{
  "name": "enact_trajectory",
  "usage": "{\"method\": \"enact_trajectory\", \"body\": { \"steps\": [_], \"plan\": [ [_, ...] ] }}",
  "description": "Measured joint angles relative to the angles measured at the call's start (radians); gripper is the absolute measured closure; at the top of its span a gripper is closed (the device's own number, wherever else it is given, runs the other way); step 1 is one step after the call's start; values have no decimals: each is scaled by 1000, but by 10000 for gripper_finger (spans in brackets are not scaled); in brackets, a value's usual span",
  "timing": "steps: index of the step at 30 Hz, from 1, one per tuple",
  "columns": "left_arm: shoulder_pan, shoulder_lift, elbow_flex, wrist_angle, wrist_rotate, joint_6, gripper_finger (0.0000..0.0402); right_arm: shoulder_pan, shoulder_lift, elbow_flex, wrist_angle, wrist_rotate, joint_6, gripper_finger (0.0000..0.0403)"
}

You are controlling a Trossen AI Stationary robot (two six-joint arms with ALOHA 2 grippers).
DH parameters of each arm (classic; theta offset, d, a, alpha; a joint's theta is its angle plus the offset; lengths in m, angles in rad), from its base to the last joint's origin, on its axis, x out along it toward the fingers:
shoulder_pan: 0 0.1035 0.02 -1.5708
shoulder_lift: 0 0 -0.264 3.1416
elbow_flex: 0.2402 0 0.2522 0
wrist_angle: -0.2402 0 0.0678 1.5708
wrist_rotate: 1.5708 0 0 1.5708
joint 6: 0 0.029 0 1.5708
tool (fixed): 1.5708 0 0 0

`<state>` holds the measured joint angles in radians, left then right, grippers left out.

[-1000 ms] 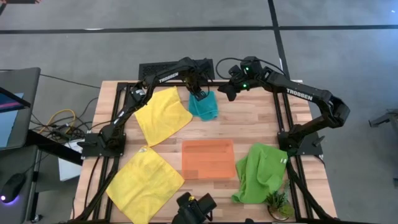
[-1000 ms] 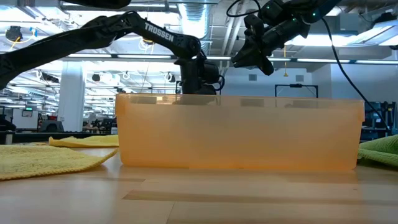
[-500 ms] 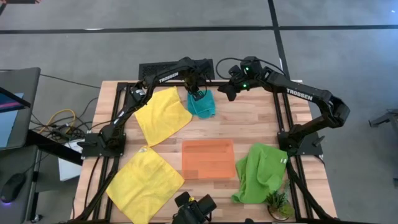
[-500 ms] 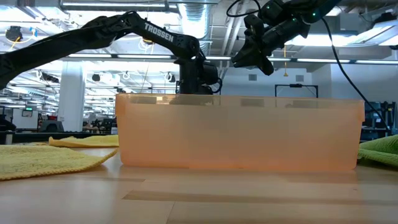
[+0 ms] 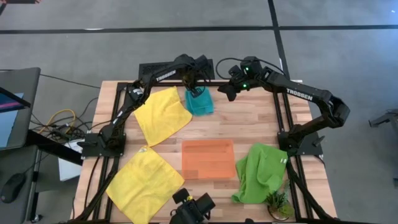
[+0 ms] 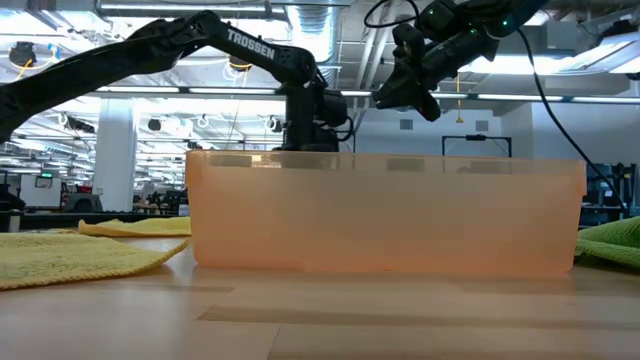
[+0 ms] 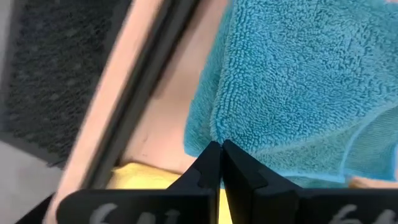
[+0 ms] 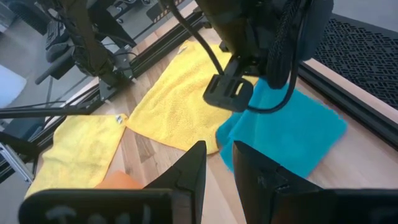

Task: Fold microfiber towels
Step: Fold the blue towel, then put the blue towel into the bin

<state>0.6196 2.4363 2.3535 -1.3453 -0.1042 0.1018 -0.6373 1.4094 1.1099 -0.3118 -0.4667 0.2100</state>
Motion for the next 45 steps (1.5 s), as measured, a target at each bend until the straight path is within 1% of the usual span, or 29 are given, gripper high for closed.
{"method": "enact_trajectory", "body": {
  "steps": [7, 13, 17, 22, 26, 29, 33, 35, 37, 39, 42, 45],
  "plan": [
    [2, 1, 0, 0, -6, 5, 400, 0, 0, 0, -2, 0, 0, 300],
    [2, 3, 0, 0, -10, 21, 383, 0, 0, 0, -2, 0, 0, 300],
    [2, 3, 0, 0, -15, 22, 358, 0, 0, 0, -2, 0, 0, 300],
    [2, 3, -1, 0, -60, 21, 313, 0, 0, 0, -2, 0, 0, 300],
    [2, 3, -1, 7, -64, 31, 280, 0, 0, 0, -2, 0, 0, 300],
    [5, 3, 0, 2, -9, -33, 268, 0, 0, 0, -2, 0, 14, 300],
    [23, 0, 0, -21, 168, -97, 268, -1, 0, 0, -2, -3, 42, 300],
    [36, -15, 0, -31, 229, -107, 271, 0, 0, 0, -2, -6, 31, 300],
    [45, -43, 0, -36, 230, -112, 273, 0, 0, 0, -5, -7, -3, 300],
    [50, -70, 0, -51, 203, -124, 274, 0, 0, 20, -64, -7, -25, 300],
    [55, -108, 0, -71, 200, -149, 274, -7, 1, 80, -161, -2, -65, 300],
    [57, -149, 1, -107, 205, -178, 275, -16, 4, 133, -237, 2, -42, 300]
  ]
}}
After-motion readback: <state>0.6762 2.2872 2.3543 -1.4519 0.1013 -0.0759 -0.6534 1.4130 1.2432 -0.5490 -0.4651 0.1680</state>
